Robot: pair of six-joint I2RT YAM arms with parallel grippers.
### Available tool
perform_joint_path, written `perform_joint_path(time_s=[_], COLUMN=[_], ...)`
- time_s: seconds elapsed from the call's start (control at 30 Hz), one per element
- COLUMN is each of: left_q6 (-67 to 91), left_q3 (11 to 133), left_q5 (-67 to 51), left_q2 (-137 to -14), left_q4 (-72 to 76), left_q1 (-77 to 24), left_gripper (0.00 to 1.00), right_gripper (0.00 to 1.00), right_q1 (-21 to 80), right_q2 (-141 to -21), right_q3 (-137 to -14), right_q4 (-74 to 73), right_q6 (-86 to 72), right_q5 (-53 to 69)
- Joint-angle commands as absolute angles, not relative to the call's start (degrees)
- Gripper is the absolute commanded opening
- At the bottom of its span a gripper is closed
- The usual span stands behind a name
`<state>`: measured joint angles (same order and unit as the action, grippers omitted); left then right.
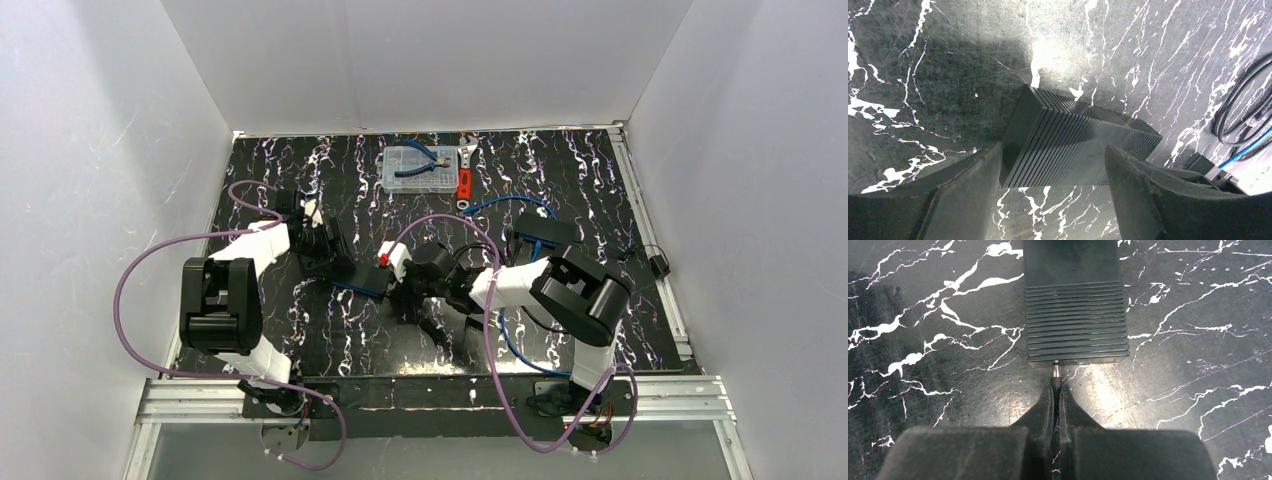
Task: Insert the plug into the switch port
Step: Insert the power into the switch port.
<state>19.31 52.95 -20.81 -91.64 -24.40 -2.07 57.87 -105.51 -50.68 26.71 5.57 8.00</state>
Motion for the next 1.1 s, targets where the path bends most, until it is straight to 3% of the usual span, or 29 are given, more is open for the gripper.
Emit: perform_joint_path(time_s=[0.0,1.07], left_q6=[19.1,19.0], left_q3=[53.0,53.4], left_q5=[-22.8,-23.0], left_q2=[-92.2,-92.7], left_q4=[-25.3,-25.9], left_q1=[-1.9,-1.8], left_gripper=[0.72,0.70], right_gripper=[0.01,0.01], right_q1=[57.7,57.5], right_q2=[-106.1,-105.5], right_q3=[-53.2,-53.1], right_q4=[30.2,31.3], right_q6=[4.4,4.8], right_q5=[8.7,6.4])
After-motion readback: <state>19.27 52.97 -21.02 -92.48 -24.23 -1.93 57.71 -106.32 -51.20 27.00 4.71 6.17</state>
